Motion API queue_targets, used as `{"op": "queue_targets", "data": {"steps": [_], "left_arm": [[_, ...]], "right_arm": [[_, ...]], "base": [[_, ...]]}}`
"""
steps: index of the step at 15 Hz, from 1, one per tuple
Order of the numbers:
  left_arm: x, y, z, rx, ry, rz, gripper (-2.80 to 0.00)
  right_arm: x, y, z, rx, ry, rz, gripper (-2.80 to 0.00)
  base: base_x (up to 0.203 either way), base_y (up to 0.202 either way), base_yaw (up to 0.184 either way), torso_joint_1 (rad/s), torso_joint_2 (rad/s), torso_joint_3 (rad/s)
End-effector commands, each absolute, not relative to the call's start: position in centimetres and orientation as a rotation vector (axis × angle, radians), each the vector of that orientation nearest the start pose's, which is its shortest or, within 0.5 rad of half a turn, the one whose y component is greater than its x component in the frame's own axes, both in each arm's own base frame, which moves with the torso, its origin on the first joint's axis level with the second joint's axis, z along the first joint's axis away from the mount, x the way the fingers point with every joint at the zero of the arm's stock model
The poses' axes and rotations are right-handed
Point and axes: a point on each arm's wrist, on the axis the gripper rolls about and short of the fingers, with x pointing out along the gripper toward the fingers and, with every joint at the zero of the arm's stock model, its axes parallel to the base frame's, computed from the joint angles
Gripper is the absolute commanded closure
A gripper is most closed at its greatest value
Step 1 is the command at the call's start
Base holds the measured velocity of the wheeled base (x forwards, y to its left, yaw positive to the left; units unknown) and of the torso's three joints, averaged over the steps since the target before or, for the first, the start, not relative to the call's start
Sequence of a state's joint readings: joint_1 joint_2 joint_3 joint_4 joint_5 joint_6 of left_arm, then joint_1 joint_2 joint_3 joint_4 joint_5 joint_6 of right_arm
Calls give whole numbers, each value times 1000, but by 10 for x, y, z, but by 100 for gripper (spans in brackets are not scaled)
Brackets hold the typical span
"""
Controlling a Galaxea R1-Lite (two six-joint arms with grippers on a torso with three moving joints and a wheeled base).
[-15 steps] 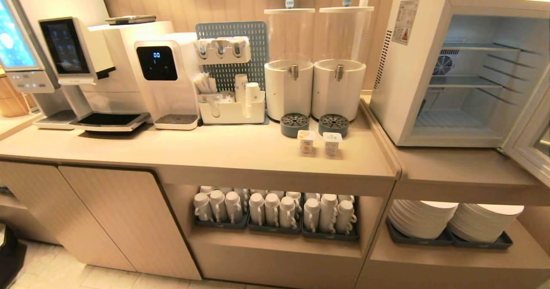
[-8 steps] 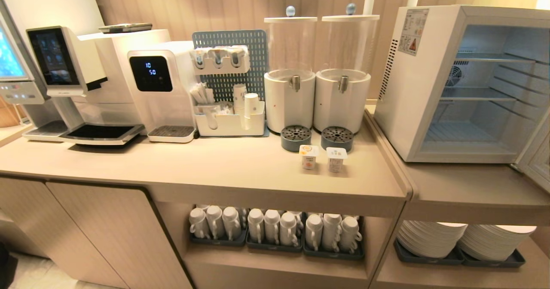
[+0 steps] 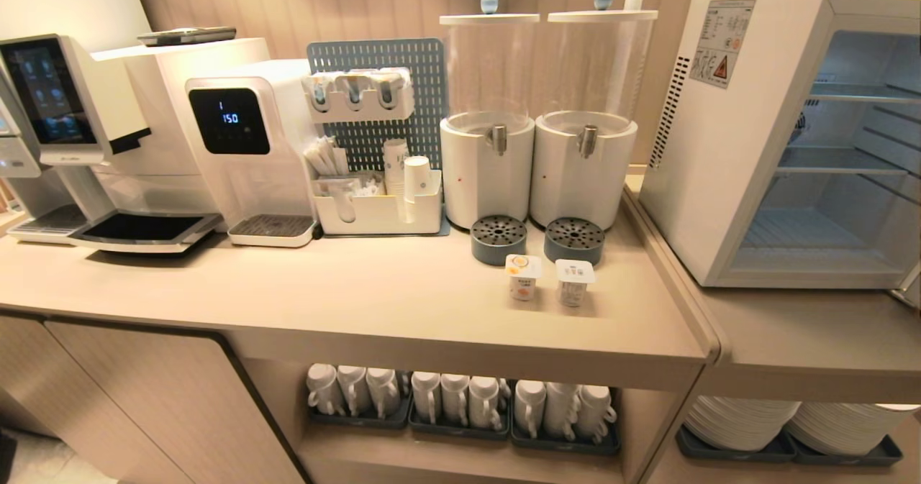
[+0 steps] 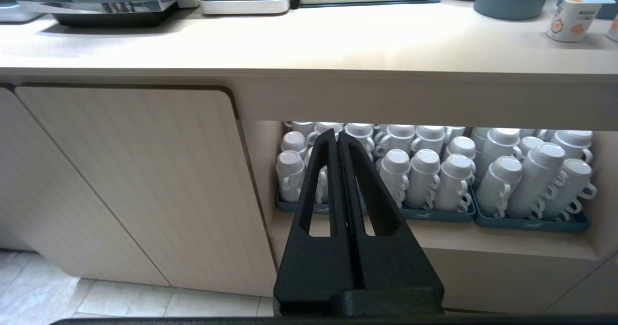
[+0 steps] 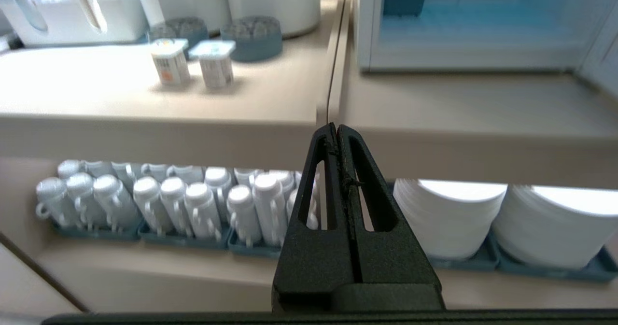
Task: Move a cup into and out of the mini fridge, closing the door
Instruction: Put the yoghurt in the freezer
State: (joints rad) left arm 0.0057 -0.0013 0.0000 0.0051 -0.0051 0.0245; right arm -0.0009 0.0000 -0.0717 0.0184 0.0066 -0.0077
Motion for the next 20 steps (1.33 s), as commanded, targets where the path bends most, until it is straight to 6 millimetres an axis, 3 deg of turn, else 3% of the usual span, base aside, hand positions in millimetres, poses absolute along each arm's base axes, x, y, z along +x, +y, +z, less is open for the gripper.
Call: {"op": "queue_targets", "data": {"steps": [1,3,5,6,8,10,12,15,17,18,20], "left_arm": [[-23,0,75,25,6,1,0],[-23,0,75,25,6,1,0],[-23,0,75,29,6,1,0],[-23,0,75,33,6,0,0],[-23,0,75,35,6,0,0],[-23,0,75,35,5,0,0],[-23,0,75,37,6,0,0],[-23,0,75,43,6,-4,0],[-23,0,75,40,6,-5,0],[-23,0,75,37,6,-5,0],[-23,0,75,29,6,-3,0]], "right_arm": [[-39,0,116,-7,-124,6,0],[-55,0,148,-5,-181,8,0],[-70,0,198,9,-229,11,0],[-65,0,219,16,-208,16,0],[-28,0,261,33,-91,38,0],[22,2,288,46,30,79,0],[84,8,296,62,165,177,0],[166,12,265,118,285,451,0],[215,8,214,120,328,493,0],[231,6,189,108,335,491,-280],[260,3,136,83,337,474,-280]], "base": [[0,0,0,0,0,0],[0,0,0,0,0,0],[0,0,0,0,0,0],[0,0,0,0,0,0],[0,0,0,0,0,0],[0,0,0,0,0,0],[0,0,0,0,0,0],[0,0,0,0,0,0],[0,0,0,0,0,0],[0,0,0,0,0,0],[0,0,0,0,0,0]]}}
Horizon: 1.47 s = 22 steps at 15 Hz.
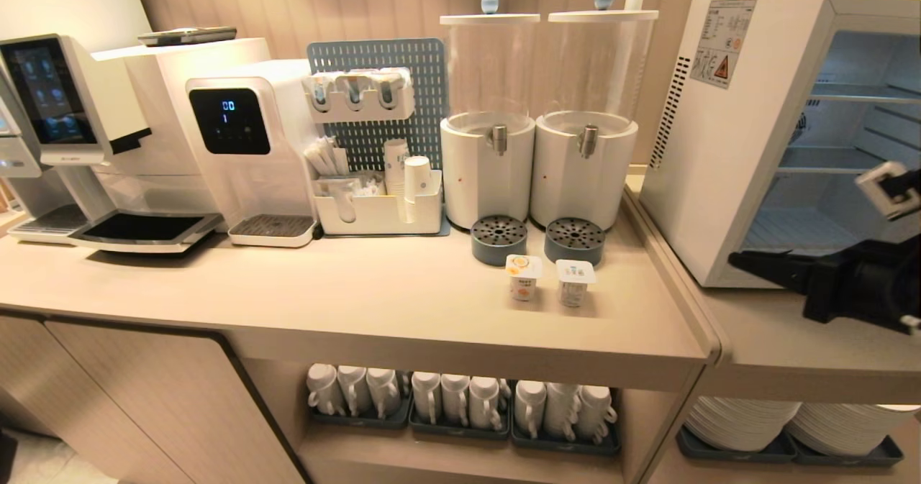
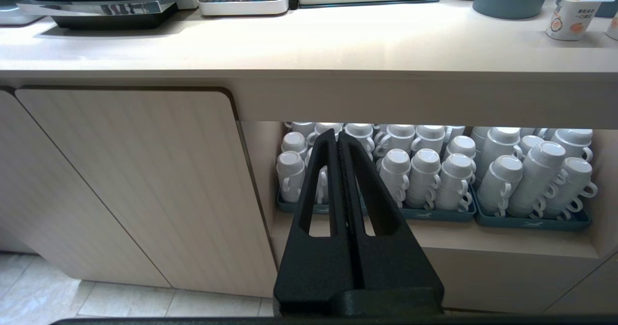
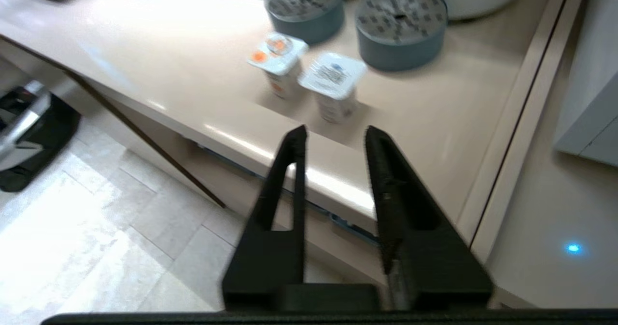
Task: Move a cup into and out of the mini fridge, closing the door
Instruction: Put the yoghurt in the freezer
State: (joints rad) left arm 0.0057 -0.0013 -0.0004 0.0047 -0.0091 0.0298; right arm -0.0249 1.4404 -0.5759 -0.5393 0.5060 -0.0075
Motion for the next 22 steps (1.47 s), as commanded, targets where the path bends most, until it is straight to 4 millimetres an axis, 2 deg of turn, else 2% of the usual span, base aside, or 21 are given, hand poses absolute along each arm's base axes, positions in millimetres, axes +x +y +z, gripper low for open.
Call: {"op": "queue_targets", "data": {"steps": [1,2,3,5,6,7,9,15,16,19,22], "left_arm": [[-23,0,75,31,6,-3,0],[-23,0,75,29,6,-3,0],[-23,0,74,28,8,-3,0],[-23,0,74,26,8,-5,0],[-23,0,74,24,9,-3,0],[-23,0,74,24,8,-2,0],[-23,0,75,32,6,-2,0],[-23,0,75,40,5,-5,0],[-23,0,75,40,5,-5,0],[-23,0,75,40,5,-4,0],[-23,0,75,40,5,-5,0]], "right_arm": [[271,2,113,77,331,477,-280],[282,2,89,69,319,486,-280],[291,3,60,67,343,495,0],[303,9,14,26,381,501,0],[309,15,0,-9,370,504,0],[317,22,-5,-44,333,512,0],[328,29,2,-94,257,519,0],[331,43,3,-184,274,411,0],[332,44,4,-183,282,415,-280],[344,46,9,-180,242,440,-280],[363,52,21,-181,233,454,-280]], "base": [[0,0,0,0,0,0],[0,0,0,0,0,0],[0,0,0,0,0,0],[0,0,0,0,0,0],[0,0,0,0,0,0],[0,0,0,0,0,0],[0,0,0,0,0,0],[0,0,0,0,0,0],[0,0,0,0,0,0],[0,0,0,0,0,0],[0,0,0,0,0,0]]}}
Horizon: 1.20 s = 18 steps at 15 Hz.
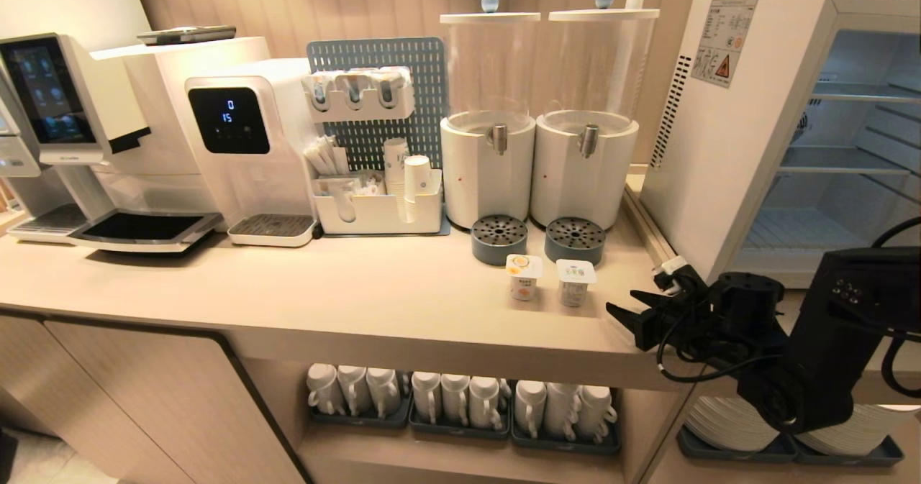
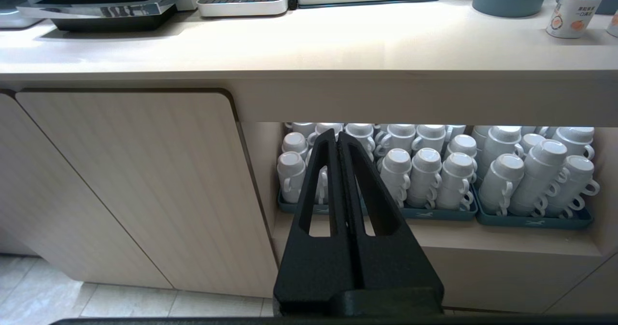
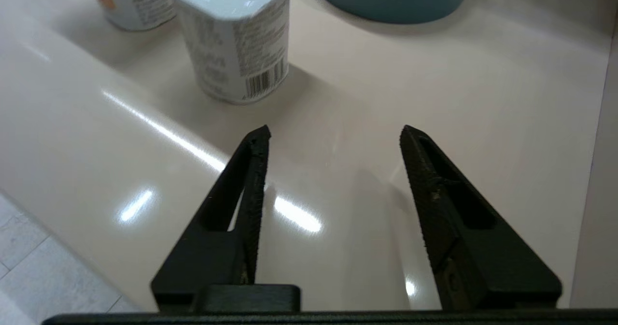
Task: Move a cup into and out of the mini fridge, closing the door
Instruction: Put the yoghurt in the freezer
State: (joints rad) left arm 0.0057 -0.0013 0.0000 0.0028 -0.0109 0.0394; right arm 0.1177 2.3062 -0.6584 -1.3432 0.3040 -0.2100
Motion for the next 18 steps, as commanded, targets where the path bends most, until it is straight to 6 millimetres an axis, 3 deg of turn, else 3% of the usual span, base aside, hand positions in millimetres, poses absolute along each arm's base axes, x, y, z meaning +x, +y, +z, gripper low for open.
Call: {"op": "queue_targets", "data": {"steps": [1,5,11,18], "left_arm": [[-23,0,75,40,5,-5,0],[-23,0,75,40,5,-5,0],[-23,0,74,31,9,-5,0],[-23,0,74,24,8,-2,0]], "right_arm": [[368,55,27,-180,235,464,-280],[376,66,34,-175,251,521,-280],[384,81,29,-177,267,557,-280],[401,87,29,-180,272,563,-280]], "base": [[0,0,0,0,0,0],[0,0,0,0,0,0],[0,0,0,0,0,0],[0,0,0,0,0,0]]}}
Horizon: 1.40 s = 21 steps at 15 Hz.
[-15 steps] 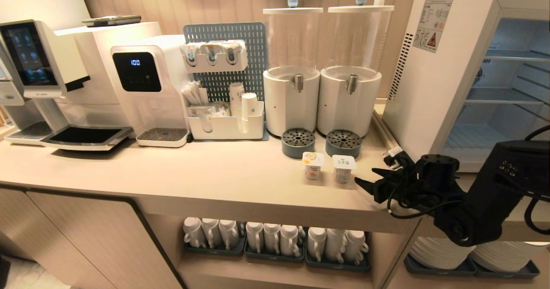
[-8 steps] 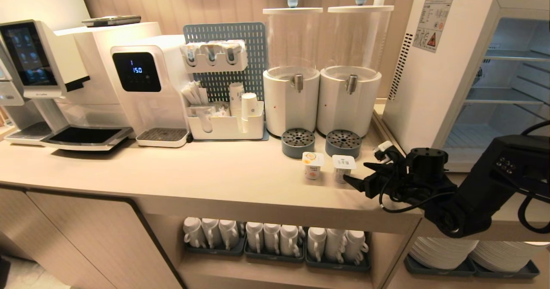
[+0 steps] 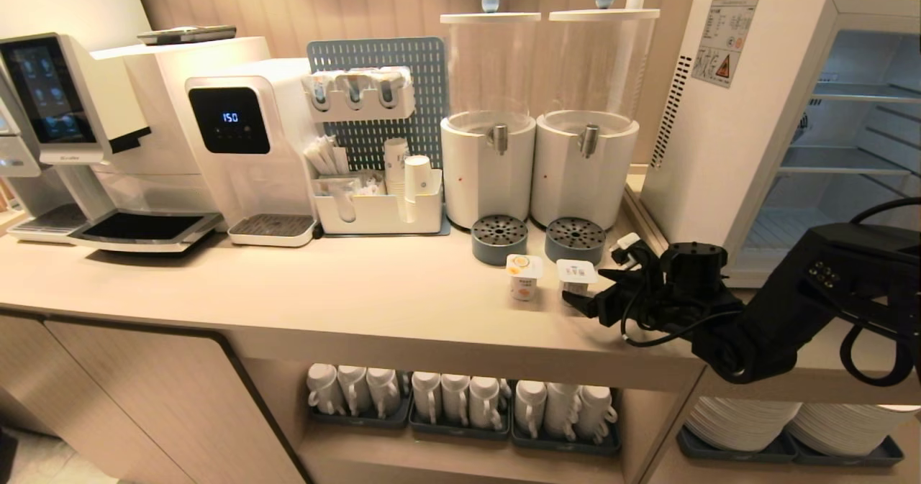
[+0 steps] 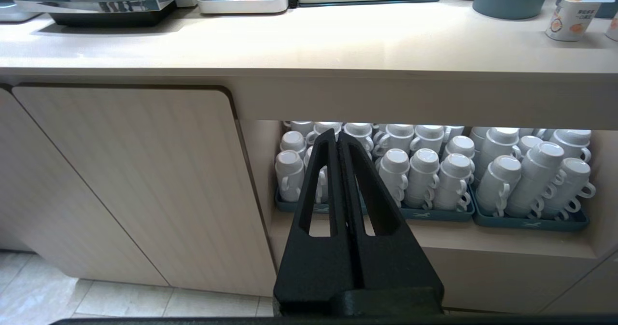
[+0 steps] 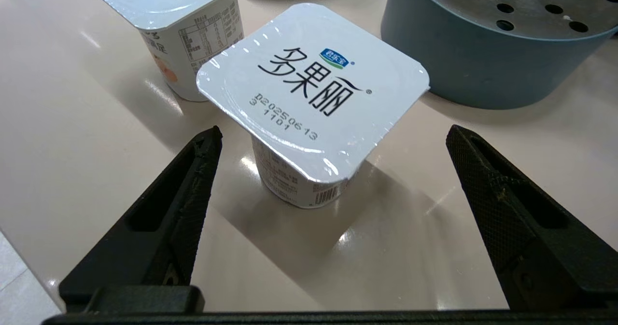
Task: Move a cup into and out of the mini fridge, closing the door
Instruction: Put the yoghurt in the freezer
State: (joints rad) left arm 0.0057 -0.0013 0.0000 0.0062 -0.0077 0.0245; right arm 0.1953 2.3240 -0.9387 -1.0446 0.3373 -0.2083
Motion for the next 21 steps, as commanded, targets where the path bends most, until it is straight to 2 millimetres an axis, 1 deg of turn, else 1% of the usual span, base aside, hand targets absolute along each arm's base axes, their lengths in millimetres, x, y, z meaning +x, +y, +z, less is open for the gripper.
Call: {"op": "queue_targets", "data": {"steps": [1,3,6,9,10,11,16,18,19,21], "left_arm": [[-23,0,74,24,8,-2,0],[-23,0,75,21,6,0,0],[-23,0,75,18,6,0,0],[-23,0,75,18,6,0,0],[-23,0,75,18,6,0,0],[-23,0,75,18,6,0,0],[-23,0,75,14,6,1,0],[-23,0,75,14,6,1,0],[-23,0,75,14,6,1,0],[-23,0,75,14,6,1,0]], "right_arm": [[404,88,30,-179,277,563,-280],[407,92,30,-180,286,572,-280],[413,95,18,-180,305,572,-280],[417,96,14,-182,313,566,-280],[419,96,13,-183,313,565,-204],[419,96,15,-182,314,562,0],[421,96,16,-187,316,539,0],[418,95,21,-187,313,539,0],[412,94,28,-186,306,540,0],[397,91,51,-185,281,542,0]], "base": [[0,0,0,0,0,0],[0,0,0,0,0,0],[0,0,0,0,0,0],[0,0,0,0,0,0],[0,0,0,0,0,0],[0,0,0,0,0,0],[0,0,0,0,0,0],[0,0,0,0,0,0],[0,0,0,0,0,0],[0,0,0,0,0,0]]}}
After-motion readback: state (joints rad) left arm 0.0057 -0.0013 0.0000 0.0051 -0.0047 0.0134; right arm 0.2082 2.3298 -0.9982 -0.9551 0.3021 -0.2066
